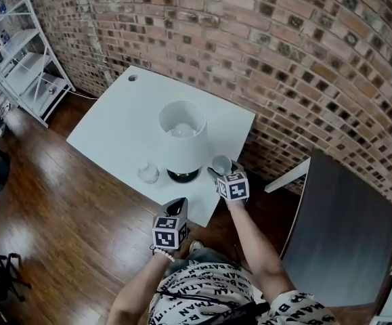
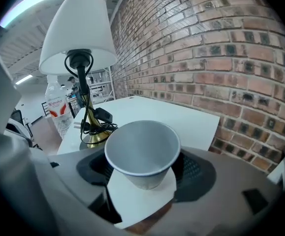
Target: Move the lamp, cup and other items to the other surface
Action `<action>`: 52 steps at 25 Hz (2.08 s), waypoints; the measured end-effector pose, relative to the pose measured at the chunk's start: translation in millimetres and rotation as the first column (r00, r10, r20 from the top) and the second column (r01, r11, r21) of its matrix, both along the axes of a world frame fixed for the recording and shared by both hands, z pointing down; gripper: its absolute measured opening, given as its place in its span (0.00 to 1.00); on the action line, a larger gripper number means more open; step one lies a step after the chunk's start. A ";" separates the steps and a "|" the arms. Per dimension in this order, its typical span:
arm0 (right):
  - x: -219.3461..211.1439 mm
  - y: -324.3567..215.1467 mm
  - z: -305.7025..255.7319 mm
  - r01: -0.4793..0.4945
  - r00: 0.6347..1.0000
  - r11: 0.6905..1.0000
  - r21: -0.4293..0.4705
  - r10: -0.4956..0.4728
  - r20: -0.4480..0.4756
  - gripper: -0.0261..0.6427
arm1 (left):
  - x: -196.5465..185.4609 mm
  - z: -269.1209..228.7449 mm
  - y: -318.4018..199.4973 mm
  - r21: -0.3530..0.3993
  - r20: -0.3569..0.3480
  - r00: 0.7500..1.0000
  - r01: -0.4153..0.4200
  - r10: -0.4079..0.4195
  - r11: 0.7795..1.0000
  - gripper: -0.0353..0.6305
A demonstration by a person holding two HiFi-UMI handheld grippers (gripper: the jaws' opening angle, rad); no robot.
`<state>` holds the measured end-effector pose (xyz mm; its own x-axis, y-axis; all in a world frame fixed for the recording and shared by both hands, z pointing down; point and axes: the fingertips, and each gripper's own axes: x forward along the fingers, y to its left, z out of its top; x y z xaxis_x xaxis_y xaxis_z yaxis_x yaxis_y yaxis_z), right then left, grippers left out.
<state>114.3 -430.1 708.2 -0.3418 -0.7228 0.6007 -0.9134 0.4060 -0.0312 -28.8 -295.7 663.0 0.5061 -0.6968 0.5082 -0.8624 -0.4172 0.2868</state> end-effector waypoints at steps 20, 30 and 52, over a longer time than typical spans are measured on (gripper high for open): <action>-3.3 -13.3 14.8 0.023 1.000 1.000 0.001 -0.023 -0.010 0.59 | -5.6 9.0 -2.5 -0.022 0.008 0.999 0.036 -0.036 0.999 0.05; 6.8 -2.8 5.8 -0.028 1.000 0.999 0.019 0.028 -0.007 0.69 | -14.2 3.4 -0.6 -0.012 0.003 0.999 0.042 -0.042 0.999 0.05; -17.0 115.9 -157.4 -0.166 0.973 0.959 0.229 0.121 0.198 0.24 | -54.0 -82.6 16.5 0.067 -0.080 0.997 -0.007 0.012 0.998 0.05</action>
<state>97.3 -314.2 550.9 -0.3096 -0.8883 0.3391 -0.9509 0.2866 -0.1171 -82.9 -279.2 580.3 0.5502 -0.7227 0.4182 -0.8336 -0.4457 0.3263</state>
